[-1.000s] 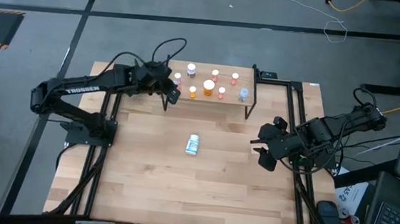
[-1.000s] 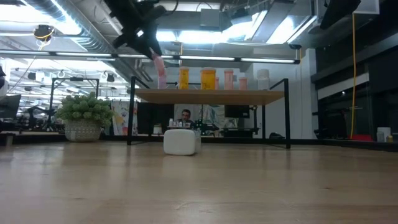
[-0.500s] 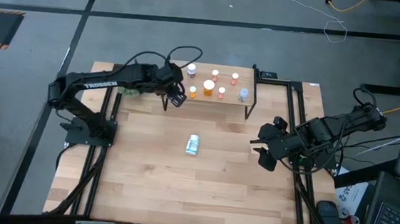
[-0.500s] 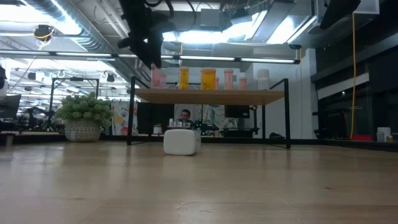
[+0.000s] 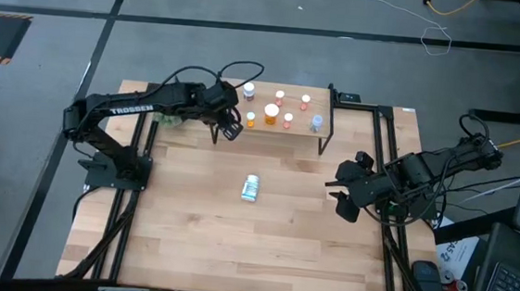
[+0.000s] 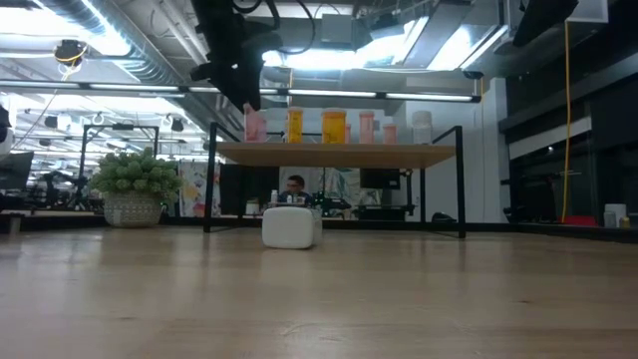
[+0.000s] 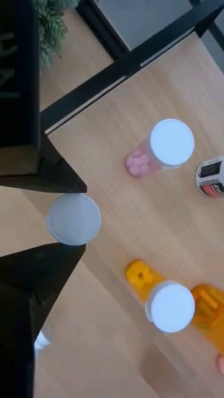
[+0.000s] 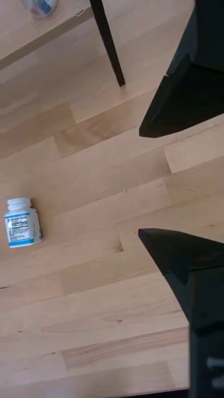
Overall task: Pick and place medicine bottles onto shelf by color
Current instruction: Put the pink pill bottle on the shelf, then put the white medicine bottle on the shelf
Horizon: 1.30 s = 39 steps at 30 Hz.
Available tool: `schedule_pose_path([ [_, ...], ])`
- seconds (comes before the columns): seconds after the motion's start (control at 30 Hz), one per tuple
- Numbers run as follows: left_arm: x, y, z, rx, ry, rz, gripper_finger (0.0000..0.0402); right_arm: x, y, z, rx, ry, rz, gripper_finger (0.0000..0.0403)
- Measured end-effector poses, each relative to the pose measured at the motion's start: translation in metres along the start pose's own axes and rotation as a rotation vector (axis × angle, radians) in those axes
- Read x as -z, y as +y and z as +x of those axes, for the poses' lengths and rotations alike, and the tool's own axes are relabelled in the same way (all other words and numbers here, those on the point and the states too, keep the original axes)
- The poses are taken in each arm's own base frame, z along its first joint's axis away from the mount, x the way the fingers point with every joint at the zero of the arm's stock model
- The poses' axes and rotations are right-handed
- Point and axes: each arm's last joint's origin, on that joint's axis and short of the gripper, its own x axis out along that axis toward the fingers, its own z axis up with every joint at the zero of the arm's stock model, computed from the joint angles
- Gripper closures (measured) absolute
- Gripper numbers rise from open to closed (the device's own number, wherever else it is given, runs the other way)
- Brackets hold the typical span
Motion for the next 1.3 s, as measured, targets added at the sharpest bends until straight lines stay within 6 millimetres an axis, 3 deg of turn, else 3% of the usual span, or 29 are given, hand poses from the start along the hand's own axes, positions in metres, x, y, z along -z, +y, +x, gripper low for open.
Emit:
schedule_pose_path([
  [0.47, -0.003, 0.005, 0.002, -0.022, -0.003, 0.040, 0.0281, 0.000, 0.000, 0.000, 0.000, 0.000, 0.000, 0.0148],
  [0.83, -0.006, 0.005, 0.002, -0.056, -0.054, 0.076, 0.0241, 0.000, 0.000, 0.000, 0.000, 0.000, 0.000, 0.0148],
  [1.3, -0.011, 0.005, 0.000, -0.062, -0.107, 0.073, 0.0236, 0.000, 0.000, 0.000, 0.000, 0.000, 0.001, 0.0148],
])
